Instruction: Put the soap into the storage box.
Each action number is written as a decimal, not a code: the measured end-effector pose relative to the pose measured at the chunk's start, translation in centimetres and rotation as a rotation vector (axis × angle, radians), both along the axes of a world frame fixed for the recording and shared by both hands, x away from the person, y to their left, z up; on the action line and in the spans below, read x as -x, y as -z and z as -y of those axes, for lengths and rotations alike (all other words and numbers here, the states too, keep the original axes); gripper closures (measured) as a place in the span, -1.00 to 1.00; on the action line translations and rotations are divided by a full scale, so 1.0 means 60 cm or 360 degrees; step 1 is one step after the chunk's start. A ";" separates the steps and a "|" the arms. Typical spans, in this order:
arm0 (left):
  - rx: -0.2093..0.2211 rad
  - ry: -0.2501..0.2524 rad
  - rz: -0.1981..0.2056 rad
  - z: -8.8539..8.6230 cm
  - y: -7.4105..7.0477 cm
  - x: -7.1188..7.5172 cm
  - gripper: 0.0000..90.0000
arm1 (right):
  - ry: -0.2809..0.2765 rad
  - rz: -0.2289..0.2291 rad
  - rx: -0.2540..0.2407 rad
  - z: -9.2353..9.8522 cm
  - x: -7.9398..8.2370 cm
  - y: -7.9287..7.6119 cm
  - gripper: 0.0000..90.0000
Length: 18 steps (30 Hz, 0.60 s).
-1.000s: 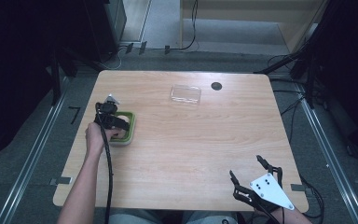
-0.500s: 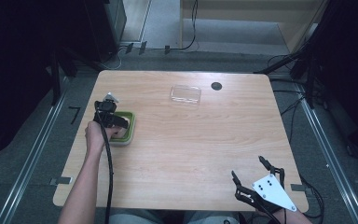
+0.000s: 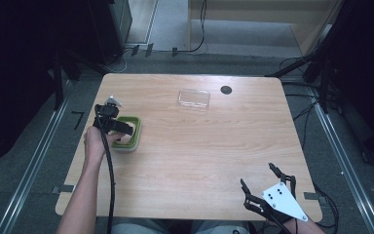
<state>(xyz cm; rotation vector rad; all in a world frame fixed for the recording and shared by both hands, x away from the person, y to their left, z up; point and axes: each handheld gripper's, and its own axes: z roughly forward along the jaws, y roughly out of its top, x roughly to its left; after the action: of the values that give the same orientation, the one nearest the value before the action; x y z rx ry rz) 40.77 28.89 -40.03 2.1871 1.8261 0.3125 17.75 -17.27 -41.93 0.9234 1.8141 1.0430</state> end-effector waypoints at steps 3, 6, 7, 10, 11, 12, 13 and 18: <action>-0.0015 0.0013 -0.0013 -0.001 -0.005 0.007 -0.66 | 0.0000 0.0000 0.0001 0.000 0.000 0.000 -0.71; -0.0008 0.0026 -0.0017 -0.001 -0.009 0.014 -0.69 | 0.0000 0.0000 0.0000 0.000 0.000 0.000 -0.71; -0.0018 0.0033 -0.0016 -0.001 -0.010 0.016 -0.69 | -0.0001 0.0000 -0.0001 0.000 0.000 0.000 -0.71; -0.0016 0.0047 -0.0034 -0.002 -0.015 0.026 -0.70 | -0.0002 -0.0001 0.0001 0.000 0.000 0.000 -0.71; -0.0015 0.0052 -0.0043 -0.002 -0.018 0.029 -0.70 | -0.0003 -0.0001 0.0001 0.000 0.000 0.000 -0.71; -0.0013 0.0056 -0.0039 -0.003 -0.019 0.032 -0.71 | -0.0003 0.0000 -0.0001 0.000 0.000 0.000 -0.71; -0.0008 0.0060 -0.0037 -0.004 -0.022 0.035 -0.71 | -0.0001 0.0000 -0.0001 0.000 0.000 0.000 -0.71; -0.0016 0.0077 -0.0046 -0.003 -0.030 0.053 -0.77 | -0.0003 0.0001 -0.0001 0.000 0.000 0.000 -0.71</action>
<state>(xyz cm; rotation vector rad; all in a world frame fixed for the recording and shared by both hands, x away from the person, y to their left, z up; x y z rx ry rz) 37.60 29.08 -38.24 2.2502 1.7872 0.2822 17.74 -17.28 -41.93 0.9220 1.8147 1.0445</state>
